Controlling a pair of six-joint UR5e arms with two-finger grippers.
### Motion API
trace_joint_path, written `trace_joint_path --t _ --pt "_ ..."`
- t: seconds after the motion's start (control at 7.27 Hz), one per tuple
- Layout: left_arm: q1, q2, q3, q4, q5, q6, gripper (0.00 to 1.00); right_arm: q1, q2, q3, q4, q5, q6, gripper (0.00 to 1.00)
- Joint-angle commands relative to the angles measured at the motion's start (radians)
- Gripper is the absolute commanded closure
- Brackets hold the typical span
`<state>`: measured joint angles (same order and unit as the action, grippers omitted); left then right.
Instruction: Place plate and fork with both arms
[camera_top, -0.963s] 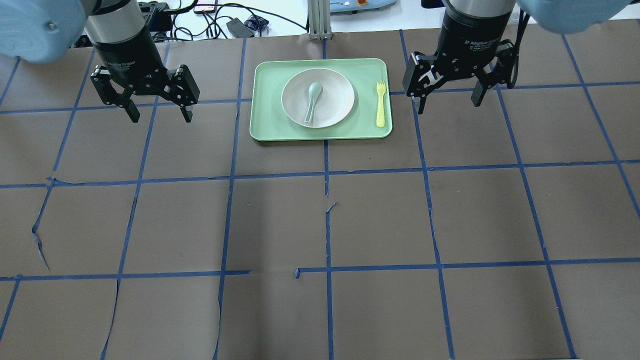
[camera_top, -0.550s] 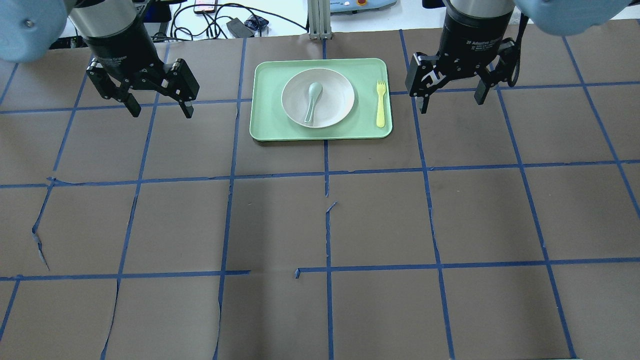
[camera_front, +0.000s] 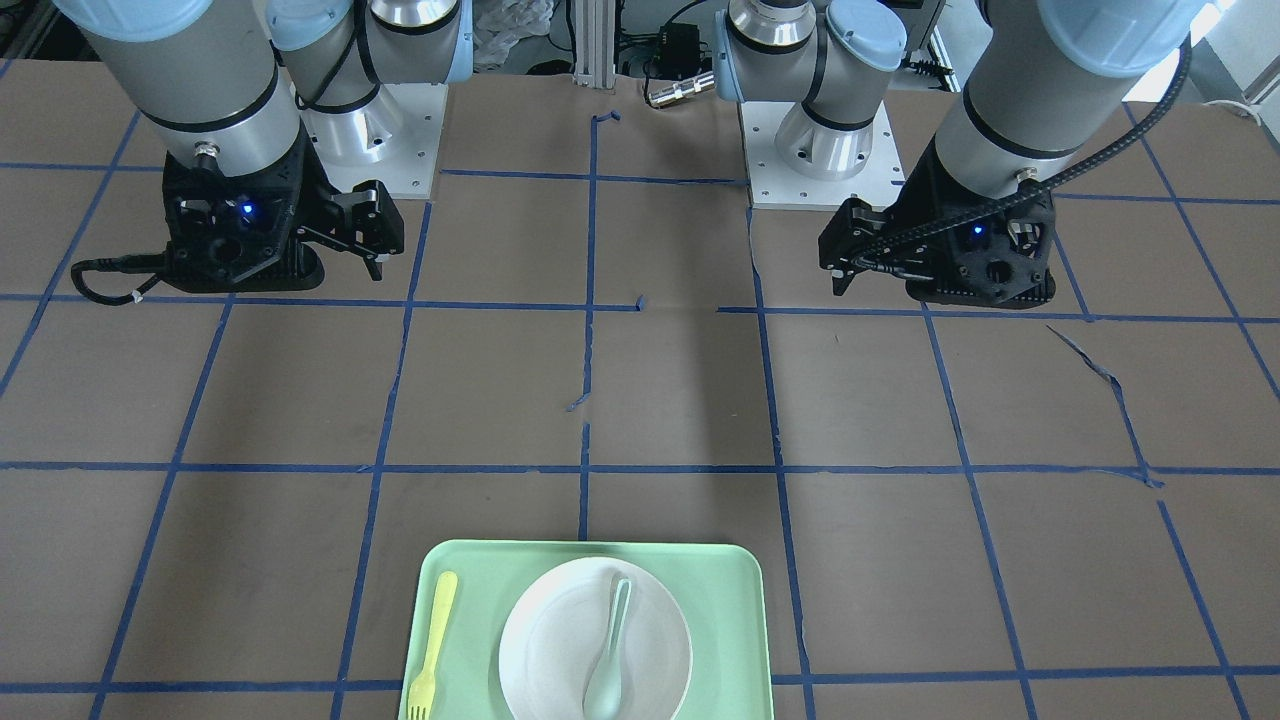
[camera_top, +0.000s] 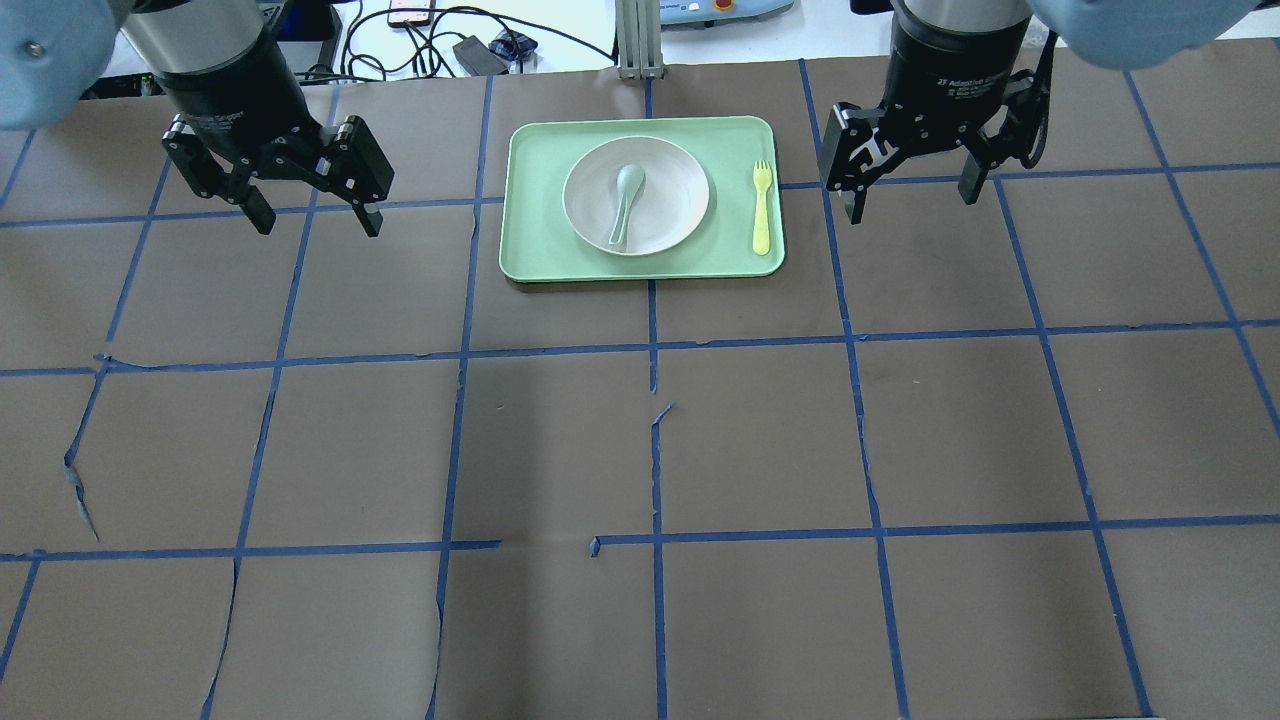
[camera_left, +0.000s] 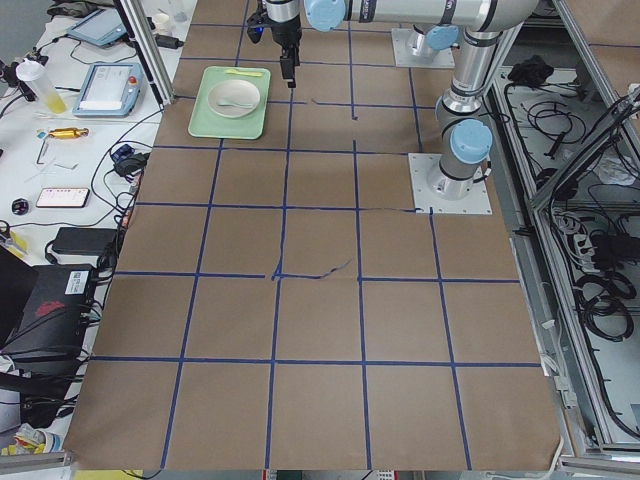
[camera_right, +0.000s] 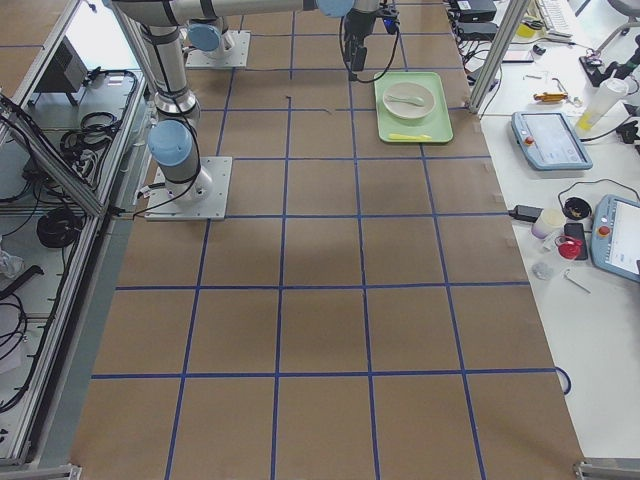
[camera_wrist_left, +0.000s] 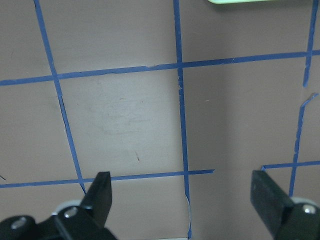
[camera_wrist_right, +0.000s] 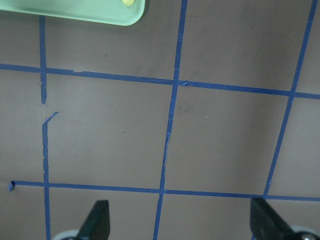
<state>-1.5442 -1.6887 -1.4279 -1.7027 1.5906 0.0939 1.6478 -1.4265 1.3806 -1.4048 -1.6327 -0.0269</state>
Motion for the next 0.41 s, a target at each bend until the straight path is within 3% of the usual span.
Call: trace_joint_path --t 0.0,0.28 --pt "-0.001 0.003 0.0 0.0 0.003 -0.006 0.0 0.0 0.0 0.001 0.001 -0.003 -0.011 0.0" --pt "0.001 -0.002 -0.002 0.006 0.002 -0.006 0.0 0.0 0.0 0.0 0.001 -0.004 -0.016 0.0"
